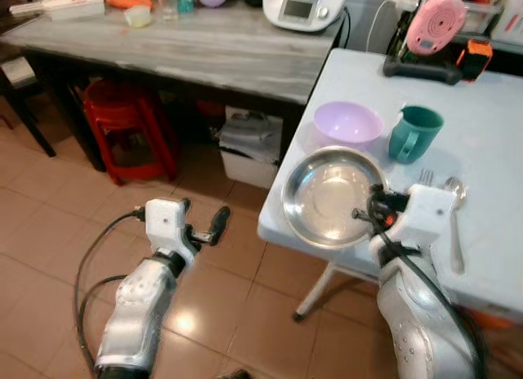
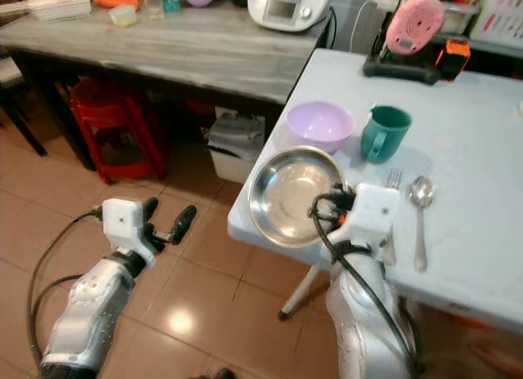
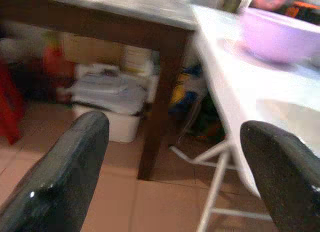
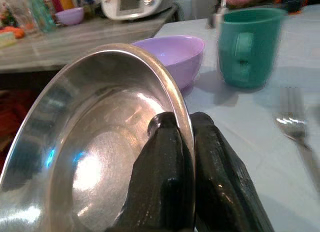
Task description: Setting the table
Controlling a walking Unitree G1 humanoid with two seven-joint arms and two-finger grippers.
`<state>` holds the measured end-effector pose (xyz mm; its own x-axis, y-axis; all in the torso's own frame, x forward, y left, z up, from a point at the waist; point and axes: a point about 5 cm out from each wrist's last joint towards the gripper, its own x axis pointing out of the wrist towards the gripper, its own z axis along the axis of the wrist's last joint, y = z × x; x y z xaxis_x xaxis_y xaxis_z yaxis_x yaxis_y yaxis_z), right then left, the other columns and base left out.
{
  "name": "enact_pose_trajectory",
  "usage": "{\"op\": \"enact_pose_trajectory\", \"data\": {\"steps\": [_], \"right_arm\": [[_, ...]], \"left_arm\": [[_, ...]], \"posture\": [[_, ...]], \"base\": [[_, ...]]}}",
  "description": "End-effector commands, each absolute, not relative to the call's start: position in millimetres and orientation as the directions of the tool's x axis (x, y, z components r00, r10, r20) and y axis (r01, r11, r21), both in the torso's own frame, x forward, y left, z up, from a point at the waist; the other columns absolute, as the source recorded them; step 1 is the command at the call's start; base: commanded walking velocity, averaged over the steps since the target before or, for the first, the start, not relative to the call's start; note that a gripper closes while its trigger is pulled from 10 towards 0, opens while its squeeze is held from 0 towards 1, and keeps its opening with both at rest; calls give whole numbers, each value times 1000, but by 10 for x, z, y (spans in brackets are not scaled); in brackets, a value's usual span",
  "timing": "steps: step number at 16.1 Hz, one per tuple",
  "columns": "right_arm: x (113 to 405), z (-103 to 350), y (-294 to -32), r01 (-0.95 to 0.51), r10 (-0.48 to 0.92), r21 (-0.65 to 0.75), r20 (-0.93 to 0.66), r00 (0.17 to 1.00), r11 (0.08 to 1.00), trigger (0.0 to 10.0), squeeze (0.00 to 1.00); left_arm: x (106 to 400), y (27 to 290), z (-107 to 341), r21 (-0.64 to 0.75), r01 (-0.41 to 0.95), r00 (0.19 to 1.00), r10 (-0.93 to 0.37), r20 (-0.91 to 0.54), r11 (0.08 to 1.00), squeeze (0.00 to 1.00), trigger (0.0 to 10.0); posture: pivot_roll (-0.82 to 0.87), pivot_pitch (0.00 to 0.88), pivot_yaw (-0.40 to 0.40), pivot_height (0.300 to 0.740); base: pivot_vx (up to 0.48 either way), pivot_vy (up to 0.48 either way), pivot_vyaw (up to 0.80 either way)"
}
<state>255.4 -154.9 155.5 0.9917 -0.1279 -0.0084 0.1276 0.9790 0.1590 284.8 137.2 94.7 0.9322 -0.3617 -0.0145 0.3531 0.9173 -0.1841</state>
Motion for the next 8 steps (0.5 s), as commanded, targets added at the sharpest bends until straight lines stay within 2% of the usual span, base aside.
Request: {"op": "enact_pose_trajectory", "data": {"steps": [1,8], "right_arm": [[2527,1622,-1561,131,-138,161,31,990,978,10000,0],[2521,1629,-1540,131,-141,140,67,988,981,10000,0]], "left_arm": [[2875,1402,968,-165,348,935,-355,-11,923,0,10000],[2952,1351,1001,-166,363,930,-367,8,917,0,10000]], "posture": [[-155,73,36,740],[-155,45,49,740]], "base": [[0,390,0],[0,406,0]]}}
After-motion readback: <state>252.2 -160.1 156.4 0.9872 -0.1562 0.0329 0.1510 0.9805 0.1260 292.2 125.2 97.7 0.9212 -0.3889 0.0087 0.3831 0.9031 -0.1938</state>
